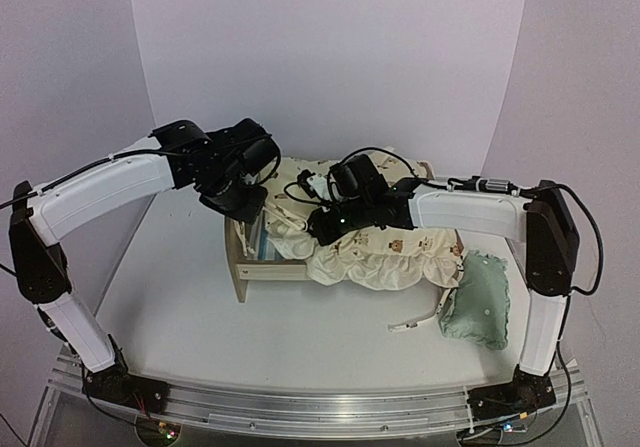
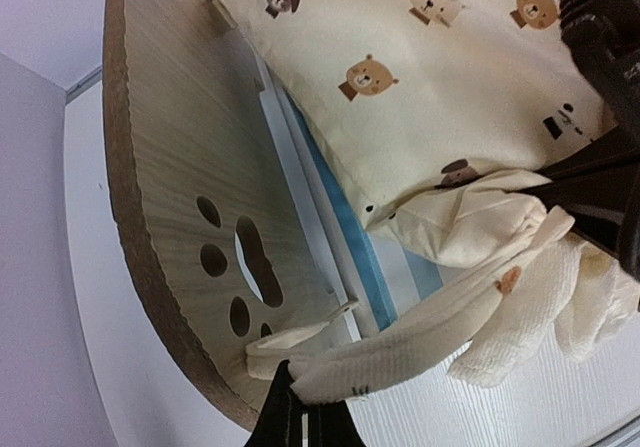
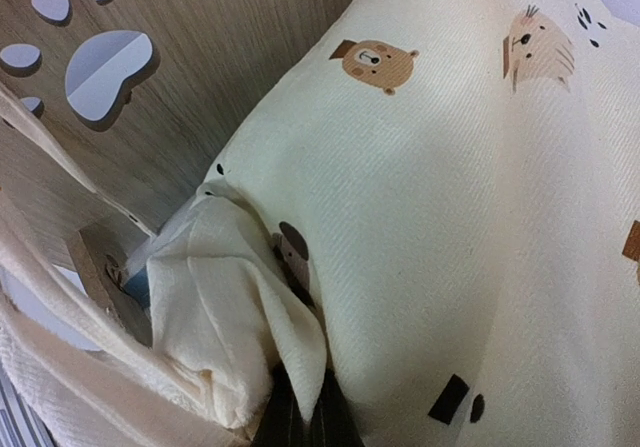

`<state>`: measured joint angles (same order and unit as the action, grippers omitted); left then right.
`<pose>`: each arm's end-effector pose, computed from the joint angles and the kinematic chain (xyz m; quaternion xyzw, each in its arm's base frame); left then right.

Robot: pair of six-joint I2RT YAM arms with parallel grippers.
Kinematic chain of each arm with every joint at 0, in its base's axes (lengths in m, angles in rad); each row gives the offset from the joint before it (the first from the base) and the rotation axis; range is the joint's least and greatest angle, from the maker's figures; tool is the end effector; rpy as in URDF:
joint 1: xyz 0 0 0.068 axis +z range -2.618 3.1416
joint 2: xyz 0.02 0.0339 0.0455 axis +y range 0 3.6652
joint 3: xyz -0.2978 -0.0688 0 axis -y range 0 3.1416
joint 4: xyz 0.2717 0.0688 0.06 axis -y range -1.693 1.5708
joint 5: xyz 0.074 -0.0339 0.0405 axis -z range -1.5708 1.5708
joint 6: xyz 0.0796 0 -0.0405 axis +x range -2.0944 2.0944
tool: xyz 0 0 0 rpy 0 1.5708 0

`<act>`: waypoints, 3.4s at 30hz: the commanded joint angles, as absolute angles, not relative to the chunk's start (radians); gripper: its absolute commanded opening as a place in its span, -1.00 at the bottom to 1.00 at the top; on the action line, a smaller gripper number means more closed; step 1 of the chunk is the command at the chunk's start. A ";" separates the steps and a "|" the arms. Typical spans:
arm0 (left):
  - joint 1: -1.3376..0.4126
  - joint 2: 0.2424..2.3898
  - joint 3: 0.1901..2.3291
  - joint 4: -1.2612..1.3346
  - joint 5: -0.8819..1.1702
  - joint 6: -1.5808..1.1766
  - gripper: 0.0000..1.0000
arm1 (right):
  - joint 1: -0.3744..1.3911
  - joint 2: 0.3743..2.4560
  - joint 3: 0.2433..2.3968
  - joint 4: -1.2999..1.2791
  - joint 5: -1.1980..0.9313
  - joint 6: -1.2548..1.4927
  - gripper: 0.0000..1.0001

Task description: Set up the pet bed

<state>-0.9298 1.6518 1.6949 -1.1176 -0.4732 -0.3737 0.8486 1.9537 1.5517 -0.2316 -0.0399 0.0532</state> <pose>0.2575 -0.2844 0.3546 0.2033 0.9220 0.0358 0.3276 0.3470 0.3987 0.2477 -0.3538 0.8189 0.2128 0.3987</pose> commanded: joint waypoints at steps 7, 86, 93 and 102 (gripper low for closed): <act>-0.946 1.613 1.607 -1.174 -0.521 -0.515 -1.00 | 0.830 1.917 1.542 -0.327 0.029 0.057 -0.95; -0.992 1.344 1.313 -1.076 -0.466 -0.695 0.31 | 0.842 1.867 1.653 -0.380 -0.133 0.130 0.77; -0.991 1.348 1.271 -1.005 -0.430 -0.669 0.31 | 0.889 1.774 1.597 -0.398 -0.173 0.104 0.77; -0.981 1.408 1.232 -0.867 -0.494 -0.646 0.11 | 0.994 1.642 1.320 -0.341 -0.223 0.026 0.66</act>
<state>-0.9923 1.3759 1.2389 -0.9540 -0.4306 -0.6535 0.9783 1.6824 1.4044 -0.3768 -0.1986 0.0492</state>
